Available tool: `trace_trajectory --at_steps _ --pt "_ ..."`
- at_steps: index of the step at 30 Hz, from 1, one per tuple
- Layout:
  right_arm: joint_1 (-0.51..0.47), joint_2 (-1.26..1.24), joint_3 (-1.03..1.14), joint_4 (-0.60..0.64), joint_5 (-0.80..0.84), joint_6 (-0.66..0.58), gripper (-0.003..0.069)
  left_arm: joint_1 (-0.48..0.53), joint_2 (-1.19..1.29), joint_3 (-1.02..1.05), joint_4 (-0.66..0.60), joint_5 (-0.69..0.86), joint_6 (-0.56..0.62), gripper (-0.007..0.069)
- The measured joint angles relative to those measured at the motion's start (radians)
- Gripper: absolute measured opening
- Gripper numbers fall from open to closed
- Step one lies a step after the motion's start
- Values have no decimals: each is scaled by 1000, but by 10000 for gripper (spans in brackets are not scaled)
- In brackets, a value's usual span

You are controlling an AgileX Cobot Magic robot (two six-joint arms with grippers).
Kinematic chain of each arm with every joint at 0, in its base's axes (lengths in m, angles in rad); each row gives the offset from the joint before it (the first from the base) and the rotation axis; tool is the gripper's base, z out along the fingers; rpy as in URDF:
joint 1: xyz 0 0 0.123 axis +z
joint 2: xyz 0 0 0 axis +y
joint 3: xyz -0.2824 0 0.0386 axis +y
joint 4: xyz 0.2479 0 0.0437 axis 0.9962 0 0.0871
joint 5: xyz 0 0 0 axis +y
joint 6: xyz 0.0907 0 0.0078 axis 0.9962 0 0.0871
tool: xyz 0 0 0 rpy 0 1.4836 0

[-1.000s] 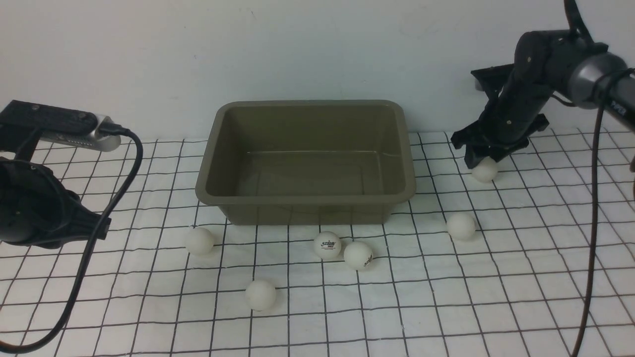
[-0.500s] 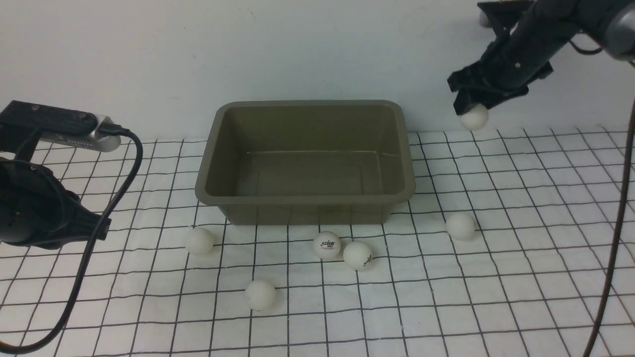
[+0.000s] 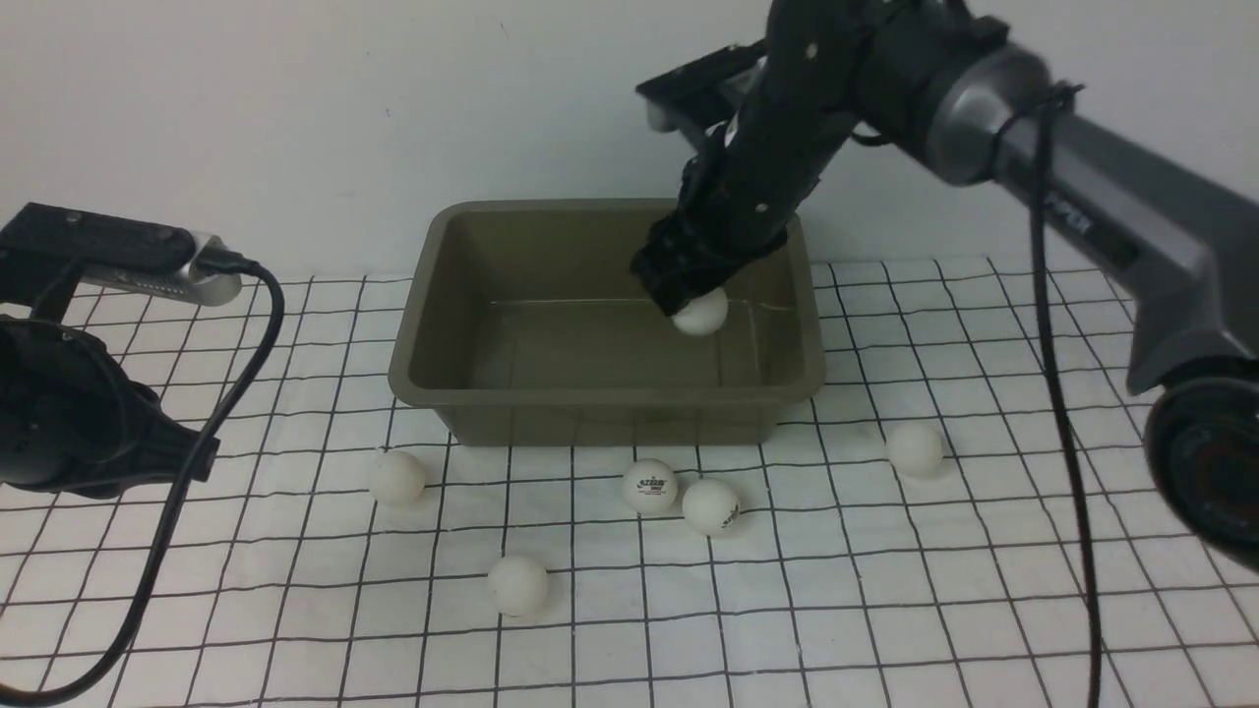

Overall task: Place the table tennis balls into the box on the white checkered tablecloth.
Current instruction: 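Release the ping pong ball into the bin and lift the gripper away, then reach for and grasp a ping pong ball on the table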

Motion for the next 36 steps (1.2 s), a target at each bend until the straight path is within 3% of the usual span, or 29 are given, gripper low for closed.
trace_trajectory --at_steps 7,14,25,31,36 --pt "18 85 0 -21 -27 -6 328 0 0 0 0 1 6 -3" --pt "18 93 -14 -41 -44 -6 447 0 0 0 0 1 6 -3" --pt "-31 -154 -37 -161 11 46 459 0 1 0 0 2 6 -3" --pt "-138 -334 151 -177 12 67 461 0 1 0 -1 2 6 -3" --pt "-214 -429 433 -94 1 69 461 0 1 0 -1 2 6 -3"
